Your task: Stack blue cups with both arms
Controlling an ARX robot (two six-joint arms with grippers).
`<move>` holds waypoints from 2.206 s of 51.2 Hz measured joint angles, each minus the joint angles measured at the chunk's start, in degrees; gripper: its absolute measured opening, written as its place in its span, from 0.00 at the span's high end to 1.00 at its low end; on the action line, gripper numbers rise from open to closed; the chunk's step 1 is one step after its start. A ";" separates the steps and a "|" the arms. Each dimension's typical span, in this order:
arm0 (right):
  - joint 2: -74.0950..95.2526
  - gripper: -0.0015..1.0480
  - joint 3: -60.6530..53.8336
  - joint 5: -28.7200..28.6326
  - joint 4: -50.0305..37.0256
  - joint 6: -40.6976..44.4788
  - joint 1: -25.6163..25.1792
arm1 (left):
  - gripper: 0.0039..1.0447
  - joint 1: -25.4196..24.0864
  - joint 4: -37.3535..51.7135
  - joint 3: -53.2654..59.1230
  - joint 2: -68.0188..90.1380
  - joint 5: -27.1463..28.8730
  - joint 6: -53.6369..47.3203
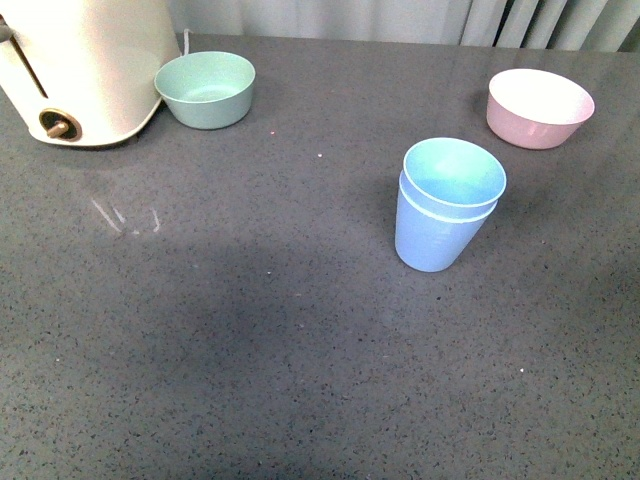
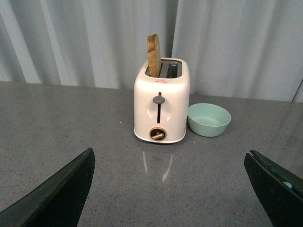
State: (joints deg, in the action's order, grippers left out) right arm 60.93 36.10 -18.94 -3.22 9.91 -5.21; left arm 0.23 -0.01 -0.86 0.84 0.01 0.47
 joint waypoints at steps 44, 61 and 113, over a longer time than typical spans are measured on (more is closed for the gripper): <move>-27.30 0.98 -32.30 18.84 -26.10 -9.29 5.01 | 0.08 0.00 0.00 0.00 0.00 0.00 -0.02; -34.67 0.98 -34.77 18.84 -22.69 -9.31 5.05 | 0.08 0.00 0.00 0.00 0.00 0.00 -0.02; -60.50 0.98 -34.75 18.95 3.08 -9.33 5.11 | 0.08 0.00 0.00 0.00 0.00 0.00 -0.02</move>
State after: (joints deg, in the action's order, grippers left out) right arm 0.43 1.34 0.01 -0.14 0.58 -0.10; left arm 0.23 -0.01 -0.86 0.84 0.01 0.45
